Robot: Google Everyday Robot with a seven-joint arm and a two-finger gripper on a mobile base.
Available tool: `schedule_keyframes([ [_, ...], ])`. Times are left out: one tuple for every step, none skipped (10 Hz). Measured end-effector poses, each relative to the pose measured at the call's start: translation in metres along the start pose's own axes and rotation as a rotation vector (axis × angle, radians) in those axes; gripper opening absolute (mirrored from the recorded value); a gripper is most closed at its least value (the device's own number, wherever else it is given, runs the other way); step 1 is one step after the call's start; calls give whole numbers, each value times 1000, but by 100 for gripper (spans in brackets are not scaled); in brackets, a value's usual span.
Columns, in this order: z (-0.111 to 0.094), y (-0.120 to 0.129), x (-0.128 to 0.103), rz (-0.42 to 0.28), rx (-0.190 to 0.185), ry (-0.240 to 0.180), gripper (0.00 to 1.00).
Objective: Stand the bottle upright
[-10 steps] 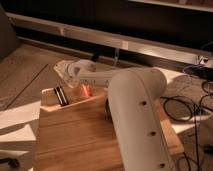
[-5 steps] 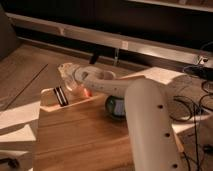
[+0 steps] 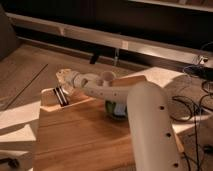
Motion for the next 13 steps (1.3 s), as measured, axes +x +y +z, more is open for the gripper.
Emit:
schedule_keyframes([
  [0,3,1,-6,-7,6,12],
  [-1,4,2,-11,-12,15,22],
  [-1,8,4,-7,-21,26,32],
  [-2,10,6,-6,-28,36,41],
  [-3,10,8,3,-31,49,55],
  [-4,9,9,5,-32,56,63],
  [-5,8,10,6,-32,63,71],
  [-6,6,12,7,-30,73,79],
  [-7,4,14,7,-29,82,80],
  [-9,5,20,7,-31,97,80],
  [-9,4,22,4,-28,104,80],
  [-7,2,22,3,-24,112,80],
  [-8,0,22,4,-20,114,80],
])
